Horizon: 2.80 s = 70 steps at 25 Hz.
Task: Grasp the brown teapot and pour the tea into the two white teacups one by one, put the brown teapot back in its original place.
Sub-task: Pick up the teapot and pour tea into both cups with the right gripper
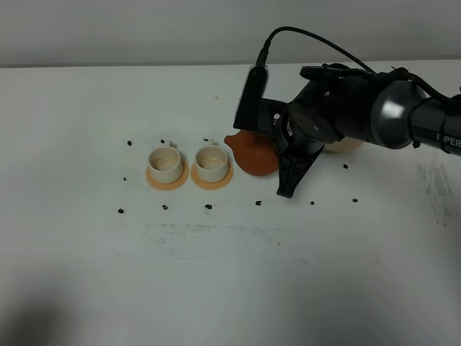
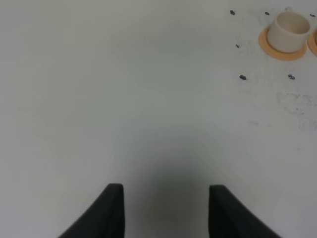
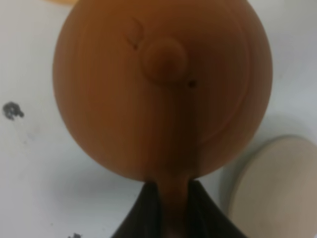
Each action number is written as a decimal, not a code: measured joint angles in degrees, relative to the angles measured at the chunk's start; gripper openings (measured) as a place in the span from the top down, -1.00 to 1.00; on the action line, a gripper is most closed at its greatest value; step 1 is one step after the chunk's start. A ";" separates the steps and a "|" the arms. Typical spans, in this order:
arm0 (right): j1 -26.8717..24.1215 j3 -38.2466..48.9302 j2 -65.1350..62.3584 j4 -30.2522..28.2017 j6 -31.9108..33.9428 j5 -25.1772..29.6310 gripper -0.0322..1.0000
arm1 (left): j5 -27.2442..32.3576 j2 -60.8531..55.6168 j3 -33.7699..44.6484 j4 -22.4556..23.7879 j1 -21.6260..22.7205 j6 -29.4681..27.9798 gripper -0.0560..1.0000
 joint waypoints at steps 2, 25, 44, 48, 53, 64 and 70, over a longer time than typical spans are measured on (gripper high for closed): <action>0.21 0.00 0.32 -1.30 -0.05 0.00 0.71 | 0.00 0.00 0.00 0.00 0.00 0.00 0.09; 3.38 0.00 0.52 -14.51 -4.03 -2.18 0.71 | 0.00 0.00 0.00 0.00 0.00 0.00 0.09; 4.48 0.00 1.40 -24.81 -4.31 -4.61 0.71 | 0.00 0.00 0.00 0.00 0.00 0.00 0.09; 4.48 0.00 1.40 -27.38 -4.31 -4.80 0.71 | 0.00 0.00 0.00 0.00 0.00 0.00 0.09; 4.48 0.00 1.40 -30.30 -4.31 -5.03 0.71 | 0.00 0.00 0.00 0.00 0.00 0.00 0.09; 4.48 0.00 1.40 -36.12 -4.31 -5.23 0.71 | 0.00 0.00 0.00 0.00 0.00 0.00 0.09; 4.48 0.00 1.40 -38.41 -4.45 -5.34 0.71 | 0.00 0.00 0.00 0.00 0.00 0.00 0.09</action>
